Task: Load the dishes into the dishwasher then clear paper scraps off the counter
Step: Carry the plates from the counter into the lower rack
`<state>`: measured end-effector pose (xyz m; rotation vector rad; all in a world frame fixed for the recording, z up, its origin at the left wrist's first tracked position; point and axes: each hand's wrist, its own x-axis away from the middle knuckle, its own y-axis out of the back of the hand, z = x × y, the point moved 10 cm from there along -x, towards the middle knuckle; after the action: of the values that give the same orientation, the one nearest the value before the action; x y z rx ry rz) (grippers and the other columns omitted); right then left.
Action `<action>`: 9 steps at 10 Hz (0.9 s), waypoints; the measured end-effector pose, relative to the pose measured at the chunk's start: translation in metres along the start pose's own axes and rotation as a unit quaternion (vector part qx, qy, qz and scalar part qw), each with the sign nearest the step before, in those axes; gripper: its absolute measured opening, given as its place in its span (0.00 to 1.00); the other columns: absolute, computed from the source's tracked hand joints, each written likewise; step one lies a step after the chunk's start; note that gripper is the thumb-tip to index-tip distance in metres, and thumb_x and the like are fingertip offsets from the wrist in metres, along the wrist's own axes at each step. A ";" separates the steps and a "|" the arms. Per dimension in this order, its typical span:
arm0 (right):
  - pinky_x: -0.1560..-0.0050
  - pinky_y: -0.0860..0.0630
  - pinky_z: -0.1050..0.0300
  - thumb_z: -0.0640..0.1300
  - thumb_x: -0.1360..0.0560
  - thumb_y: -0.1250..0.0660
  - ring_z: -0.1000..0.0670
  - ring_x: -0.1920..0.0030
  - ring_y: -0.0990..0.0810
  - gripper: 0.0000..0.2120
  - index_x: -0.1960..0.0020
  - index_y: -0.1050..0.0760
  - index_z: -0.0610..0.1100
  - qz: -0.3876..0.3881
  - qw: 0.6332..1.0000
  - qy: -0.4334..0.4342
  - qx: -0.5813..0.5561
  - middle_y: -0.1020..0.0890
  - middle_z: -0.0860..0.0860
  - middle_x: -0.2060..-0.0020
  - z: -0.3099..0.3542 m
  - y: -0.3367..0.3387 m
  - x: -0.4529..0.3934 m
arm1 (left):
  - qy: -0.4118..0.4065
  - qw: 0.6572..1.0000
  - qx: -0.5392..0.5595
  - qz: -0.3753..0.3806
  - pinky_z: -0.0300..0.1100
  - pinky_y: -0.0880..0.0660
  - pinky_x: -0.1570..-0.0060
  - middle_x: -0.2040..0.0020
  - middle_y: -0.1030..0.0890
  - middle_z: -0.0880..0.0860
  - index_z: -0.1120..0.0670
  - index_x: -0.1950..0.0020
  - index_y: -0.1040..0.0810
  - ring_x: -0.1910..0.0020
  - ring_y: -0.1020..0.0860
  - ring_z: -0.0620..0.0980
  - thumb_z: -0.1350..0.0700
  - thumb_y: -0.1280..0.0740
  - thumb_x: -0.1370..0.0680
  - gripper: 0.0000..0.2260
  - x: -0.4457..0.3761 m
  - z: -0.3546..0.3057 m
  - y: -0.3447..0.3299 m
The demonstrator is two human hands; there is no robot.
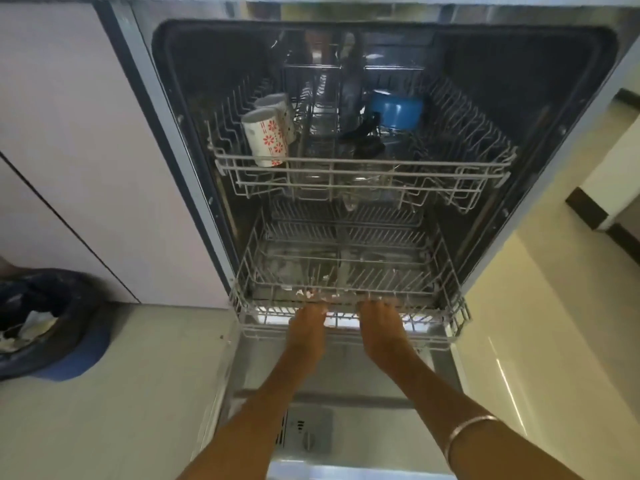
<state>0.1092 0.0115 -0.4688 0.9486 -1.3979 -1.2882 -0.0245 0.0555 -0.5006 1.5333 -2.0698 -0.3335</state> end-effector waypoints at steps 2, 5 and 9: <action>0.35 0.28 0.53 0.37 0.20 0.41 0.45 0.36 0.27 0.20 0.28 0.36 0.42 0.043 0.999 -0.013 -0.009 0.28 0.42 0.33 0.007 -0.011 0.062 | 0.056 0.991 0.114 0.036 0.45 0.34 0.64 0.71 0.32 0.50 0.50 0.67 0.32 0.69 0.33 0.47 0.55 0.41 0.21 0.13 0.070 0.014 0.005; 0.40 0.25 0.54 0.35 0.23 0.36 0.45 0.39 0.23 0.19 0.32 0.30 0.42 0.091 0.995 -0.024 0.008 0.23 0.43 0.38 0.025 -0.004 0.139 | 0.020 0.996 0.062 0.058 0.45 0.41 0.65 0.72 0.38 0.48 0.46 0.68 0.36 0.70 0.40 0.47 0.56 0.41 0.24 0.13 0.132 0.036 0.009; 0.53 0.30 0.50 0.34 0.21 0.42 0.46 0.60 0.33 0.09 0.46 0.26 0.44 0.161 0.974 -0.049 -0.153 0.42 0.50 0.68 0.042 -0.005 0.238 | 0.002 0.981 -0.159 0.109 0.36 0.38 0.65 0.67 0.34 0.46 0.49 0.63 0.34 0.67 0.37 0.43 0.61 0.43 0.22 0.12 0.221 0.066 0.010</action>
<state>0.0153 -0.2093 -0.4375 0.4352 -1.3164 -1.2666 -0.1153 -0.1566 -0.4902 1.1080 -2.0417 -0.5461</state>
